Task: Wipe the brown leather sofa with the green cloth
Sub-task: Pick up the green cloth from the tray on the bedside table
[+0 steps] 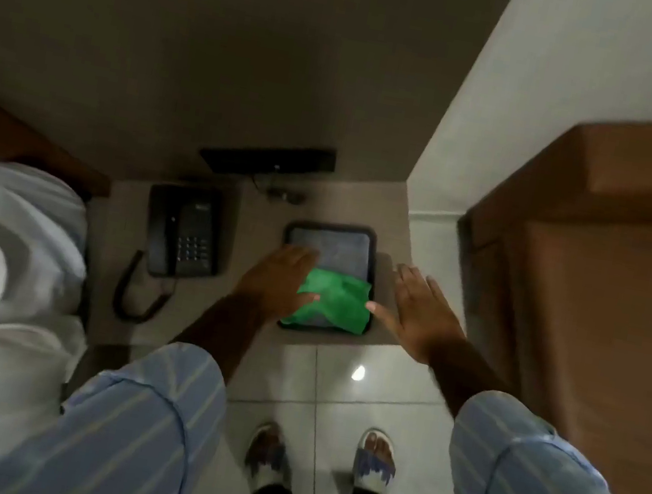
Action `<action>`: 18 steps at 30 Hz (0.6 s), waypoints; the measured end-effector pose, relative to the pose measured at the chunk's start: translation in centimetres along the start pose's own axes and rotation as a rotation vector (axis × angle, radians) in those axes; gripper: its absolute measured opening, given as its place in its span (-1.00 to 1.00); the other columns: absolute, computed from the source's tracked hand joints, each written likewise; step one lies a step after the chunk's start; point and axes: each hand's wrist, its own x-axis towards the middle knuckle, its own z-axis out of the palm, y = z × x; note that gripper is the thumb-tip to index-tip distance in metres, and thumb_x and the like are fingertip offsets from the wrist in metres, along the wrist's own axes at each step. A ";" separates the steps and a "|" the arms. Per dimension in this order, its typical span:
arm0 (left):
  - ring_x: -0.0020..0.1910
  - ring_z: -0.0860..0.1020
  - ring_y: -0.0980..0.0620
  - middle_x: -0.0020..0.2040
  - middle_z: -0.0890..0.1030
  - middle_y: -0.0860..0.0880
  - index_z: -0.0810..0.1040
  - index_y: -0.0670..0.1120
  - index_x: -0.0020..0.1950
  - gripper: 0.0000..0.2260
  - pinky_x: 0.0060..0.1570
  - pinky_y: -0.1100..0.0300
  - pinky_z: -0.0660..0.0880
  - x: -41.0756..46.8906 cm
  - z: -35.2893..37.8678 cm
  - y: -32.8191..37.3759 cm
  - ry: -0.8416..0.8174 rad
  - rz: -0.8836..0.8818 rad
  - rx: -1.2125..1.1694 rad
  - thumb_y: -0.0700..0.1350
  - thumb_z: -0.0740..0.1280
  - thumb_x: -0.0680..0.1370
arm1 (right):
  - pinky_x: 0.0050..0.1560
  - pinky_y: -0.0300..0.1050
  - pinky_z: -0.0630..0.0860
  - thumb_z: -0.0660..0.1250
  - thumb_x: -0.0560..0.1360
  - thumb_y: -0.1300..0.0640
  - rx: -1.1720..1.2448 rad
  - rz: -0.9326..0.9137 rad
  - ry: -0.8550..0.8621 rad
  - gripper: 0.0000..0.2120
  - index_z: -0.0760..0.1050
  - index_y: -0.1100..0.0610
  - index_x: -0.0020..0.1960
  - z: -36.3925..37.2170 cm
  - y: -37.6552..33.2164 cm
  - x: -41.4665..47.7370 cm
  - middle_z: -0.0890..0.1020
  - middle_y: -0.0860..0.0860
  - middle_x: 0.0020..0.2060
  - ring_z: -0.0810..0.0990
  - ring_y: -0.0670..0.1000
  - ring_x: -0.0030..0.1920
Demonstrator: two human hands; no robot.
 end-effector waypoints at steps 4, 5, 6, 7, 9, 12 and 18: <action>0.52 0.21 -0.14 0.55 0.26 -0.15 0.26 -0.12 0.52 -0.42 0.52 0.00 0.17 2.6 8.3 -0.7 -0.162 -0.010 0.042 0.00 0.35 0.57 | 0.67 0.04 0.03 -0.17 0.50 -0.51 0.073 0.002 -0.084 0.04 0.07 0.22 0.70 7.5 1.9 1.8 0.15 0.19 0.70 0.10 0.17 0.70; 0.51 0.22 -0.15 0.55 0.26 -0.15 0.27 -0.11 0.52 -0.43 0.52 -0.01 0.18 3.0 10.1 -0.8 -0.183 -0.015 0.050 -0.01 0.35 0.57 | 0.67 0.05 0.07 -0.17 0.50 -0.51 0.071 -0.009 -0.079 0.04 0.11 0.24 0.69 9.6 2.5 2.2 0.18 0.21 0.69 0.13 0.19 0.69; 0.50 0.24 -0.17 0.54 0.28 -0.16 0.28 -0.11 0.51 -0.44 0.50 -0.03 0.22 3.2 11.4 -0.8 -0.183 -0.017 0.060 -0.02 0.36 0.56 | 0.67 0.08 0.12 -0.13 0.53 -0.50 0.073 -0.010 -0.074 0.02 0.14 0.26 0.68 11.0 2.9 2.2 0.20 0.23 0.68 0.16 0.20 0.68; 0.47 0.28 -0.19 0.52 0.31 -0.17 0.32 -0.10 0.49 -0.46 0.46 -0.07 0.29 3.4 12.6 -0.9 -0.154 -0.017 0.085 -0.03 0.37 0.55 | 0.69 0.12 0.17 -0.07 0.56 -0.48 0.069 -0.014 -0.062 -0.01 0.16 0.28 0.67 12.5 3.4 2.3 0.20 0.24 0.67 0.16 0.21 0.68; 0.34 0.42 -0.24 0.42 0.43 -0.17 0.41 -0.09 0.41 -0.53 0.28 -0.13 0.47 3.5 13.6 -0.7 -0.061 -0.018 0.147 -0.09 0.40 0.52 | 0.69 0.16 0.18 -0.01 0.60 -0.44 0.074 -0.011 -0.043 -0.05 0.12 0.29 0.68 13.9 3.7 2.1 0.12 0.23 0.69 0.10 0.20 0.70; 0.11 0.54 -0.25 0.21 0.56 -0.17 0.49 -0.08 0.26 -0.65 0.00 -0.11 0.60 4.2 13.0 0.3 0.005 -0.056 0.213 -0.24 0.35 0.48 | 0.71 0.14 0.10 -0.13 0.55 -0.49 0.108 -0.006 -0.059 0.02 0.06 0.28 0.70 13.7 3.7 1.6 0.05 0.21 0.71 0.03 0.18 0.72; 0.14 0.54 -0.30 0.19 0.55 -0.23 0.48 -0.15 0.26 -0.68 0.09 -0.14 0.54 4.9 5.2 5.9 0.034 -0.132 0.055 -0.28 0.28 0.51 | 0.73 0.11 -0.06 -0.13 0.55 -0.49 0.185 0.081 0.044 0.02 -0.10 0.23 0.72 6.9 6.2 -1.9 -0.09 0.15 0.73 -0.12 0.11 0.73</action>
